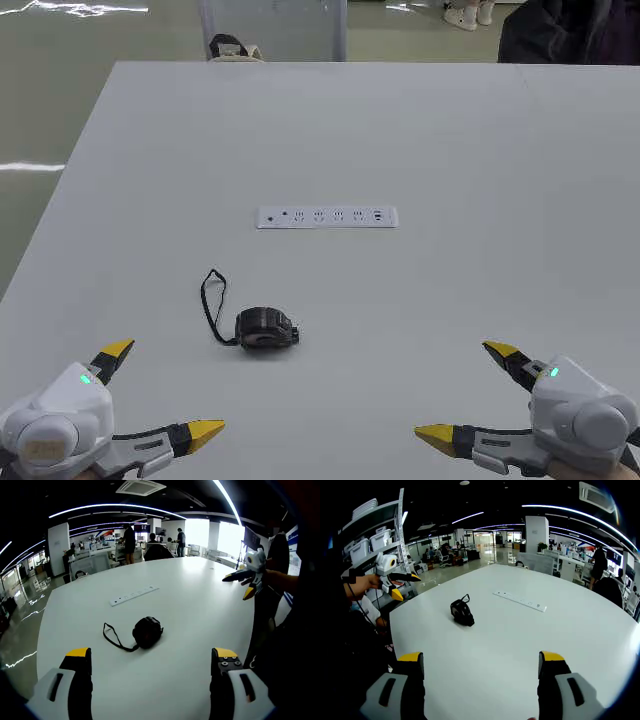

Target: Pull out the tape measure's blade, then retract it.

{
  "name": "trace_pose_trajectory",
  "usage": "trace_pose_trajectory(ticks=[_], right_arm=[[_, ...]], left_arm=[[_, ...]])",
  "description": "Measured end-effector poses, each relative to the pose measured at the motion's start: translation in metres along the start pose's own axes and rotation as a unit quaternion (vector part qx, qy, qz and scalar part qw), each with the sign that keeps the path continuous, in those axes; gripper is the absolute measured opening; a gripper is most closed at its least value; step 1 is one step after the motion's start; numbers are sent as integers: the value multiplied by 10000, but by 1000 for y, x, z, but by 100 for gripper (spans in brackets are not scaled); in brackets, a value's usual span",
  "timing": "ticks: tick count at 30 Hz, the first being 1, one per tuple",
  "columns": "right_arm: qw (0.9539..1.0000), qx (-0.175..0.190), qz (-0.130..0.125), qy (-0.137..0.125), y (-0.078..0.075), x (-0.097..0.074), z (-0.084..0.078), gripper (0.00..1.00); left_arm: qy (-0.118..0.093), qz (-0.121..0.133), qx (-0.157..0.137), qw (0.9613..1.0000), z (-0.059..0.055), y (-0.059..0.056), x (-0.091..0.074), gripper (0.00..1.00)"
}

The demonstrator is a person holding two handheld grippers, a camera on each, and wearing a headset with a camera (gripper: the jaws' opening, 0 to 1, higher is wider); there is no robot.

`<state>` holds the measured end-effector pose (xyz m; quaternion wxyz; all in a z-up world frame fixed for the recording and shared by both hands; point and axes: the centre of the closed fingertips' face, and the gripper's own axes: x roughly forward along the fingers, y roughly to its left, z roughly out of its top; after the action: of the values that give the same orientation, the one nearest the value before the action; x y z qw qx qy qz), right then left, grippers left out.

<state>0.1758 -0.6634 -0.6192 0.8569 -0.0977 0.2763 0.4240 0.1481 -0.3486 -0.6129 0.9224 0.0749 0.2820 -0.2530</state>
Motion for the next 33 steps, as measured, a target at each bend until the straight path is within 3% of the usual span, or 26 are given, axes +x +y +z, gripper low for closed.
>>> trace_pose_trajectory(ticks=[11, 33], right_arm=[[10000, 48, -20, -20, -1, 2, -2, 97], [10000, -26, 49, -22, -8, 9, 1, 95]], left_arm=[[-129, 35, -52, 9999, 7, 1, 4, 99], [-22, -76, 83, 9999, 5, 0, 22, 98]])
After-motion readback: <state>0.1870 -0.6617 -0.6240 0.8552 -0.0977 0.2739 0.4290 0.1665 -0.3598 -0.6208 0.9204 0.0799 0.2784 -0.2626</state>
